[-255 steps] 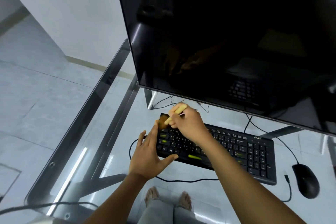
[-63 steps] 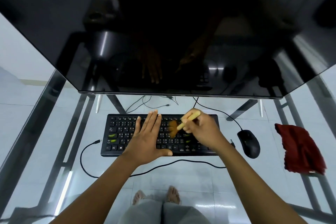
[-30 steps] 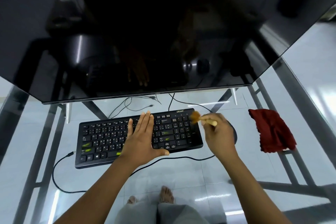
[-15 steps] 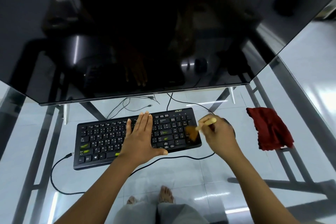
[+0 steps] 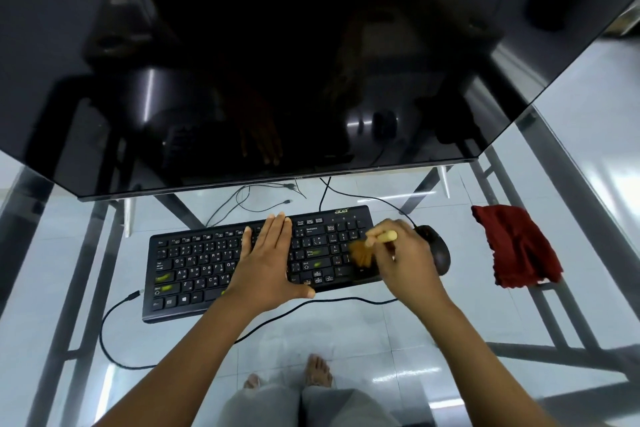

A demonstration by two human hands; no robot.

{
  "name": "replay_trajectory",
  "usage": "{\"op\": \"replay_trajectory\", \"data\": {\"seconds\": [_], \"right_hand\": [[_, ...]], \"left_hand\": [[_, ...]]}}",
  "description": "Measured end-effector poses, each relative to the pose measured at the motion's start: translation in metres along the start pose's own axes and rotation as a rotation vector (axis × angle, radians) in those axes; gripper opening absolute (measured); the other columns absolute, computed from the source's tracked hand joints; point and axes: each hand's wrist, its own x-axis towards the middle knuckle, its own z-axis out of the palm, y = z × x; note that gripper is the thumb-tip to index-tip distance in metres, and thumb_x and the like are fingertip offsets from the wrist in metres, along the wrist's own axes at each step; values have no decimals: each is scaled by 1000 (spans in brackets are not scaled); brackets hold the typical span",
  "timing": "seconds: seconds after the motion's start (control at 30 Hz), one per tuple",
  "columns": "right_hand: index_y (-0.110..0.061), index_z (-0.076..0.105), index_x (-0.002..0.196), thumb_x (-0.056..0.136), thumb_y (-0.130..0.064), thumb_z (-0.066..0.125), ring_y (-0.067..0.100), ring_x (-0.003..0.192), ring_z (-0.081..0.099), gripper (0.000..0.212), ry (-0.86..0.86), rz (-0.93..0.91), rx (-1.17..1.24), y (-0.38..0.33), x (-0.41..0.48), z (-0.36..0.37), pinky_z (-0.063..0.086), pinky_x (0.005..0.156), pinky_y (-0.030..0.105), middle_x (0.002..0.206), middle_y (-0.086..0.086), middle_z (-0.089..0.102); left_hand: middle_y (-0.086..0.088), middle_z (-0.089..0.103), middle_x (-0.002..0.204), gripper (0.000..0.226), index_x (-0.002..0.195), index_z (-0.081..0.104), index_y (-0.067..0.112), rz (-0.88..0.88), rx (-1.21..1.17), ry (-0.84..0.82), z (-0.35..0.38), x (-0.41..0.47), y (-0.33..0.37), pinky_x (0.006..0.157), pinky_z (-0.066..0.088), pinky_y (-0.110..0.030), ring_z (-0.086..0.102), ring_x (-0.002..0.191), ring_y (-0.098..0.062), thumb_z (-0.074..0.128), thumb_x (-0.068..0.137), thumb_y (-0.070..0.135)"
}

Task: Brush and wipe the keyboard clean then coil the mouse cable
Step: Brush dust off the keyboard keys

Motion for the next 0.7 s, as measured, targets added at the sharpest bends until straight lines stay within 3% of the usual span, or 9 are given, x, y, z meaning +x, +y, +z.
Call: {"op": "replay_trajectory", "data": {"seconds": [0.03,0.1,0.2,0.23,0.33,0.37,0.47,0.6,0.7], "right_hand": [[-17,63,86,91,-5,59,4,78,61,14,87,-11,0,0,0,1,44,68,7,89,0,65],[-18,62,85,91,-4,58,6,76,66,16,59,-16,105,-7,-6,5,52,70,16,83,-1,70],[-19,63,87,94,-10,59,6,76,68,12,-252,-58,116,-16,-18,19,56,73,28,81,-4,73],[-19,64,88,94,-13,61,6,78,67,9,-232,-81,96,-11,-19,22,54,73,26,85,-5,70],[-20,66,89,93,-13,62,7,79,63,8,54,-85,93,-8,-16,20,52,70,26,88,-6,66],[-22,65,89,93,-13,62,9,77,65,10,50,-57,144,-10,-16,20,54,69,28,85,-7,68],[-25,62,84,94,-13,61,14,71,68,16,-201,-39,161,-19,-22,28,57,66,32,76,-5,73],[-20,63,86,92,-13,59,7,73,66,11,62,-36,112,-12,-18,24,52,68,22,78,-4,69],[-24,60,82,93,-11,59,7,67,68,17,-120,43,129,-11,-14,21,56,67,26,69,-4,72]], "left_hand": [[3,-25,159,135,152,-15,16,7,0,-9,0,0,-1,117,-15,-47,-28,143,-12,65,64,77],[3,-26,158,136,152,-17,16,14,10,-17,-2,-1,-2,117,-15,-47,-29,142,-12,67,63,76],[2,-26,158,137,152,-17,16,13,30,-16,-2,-2,-3,117,-14,-48,-28,143,-12,66,62,77],[2,-26,158,137,152,-17,16,11,30,-15,-1,-2,-3,118,-14,-48,-28,143,-12,66,62,78],[3,-27,158,137,152,-17,16,8,23,-17,-1,-1,-2,118,-14,-48,-29,143,-12,67,62,76],[3,-26,158,137,152,-17,17,9,24,-18,-1,-1,-2,118,-14,-48,-29,143,-12,66,62,77],[3,-25,159,137,152,-17,17,6,36,-14,0,0,-3,118,-13,-48,-27,143,-12,63,61,80],[3,-27,158,137,152,-18,17,5,27,-19,-1,-1,-2,117,-14,-48,-29,142,-12,66,62,77],[3,-26,158,136,152,-18,17,12,28,-25,-2,-1,-2,117,-14,-47,-28,143,-12,66,63,77]]}}
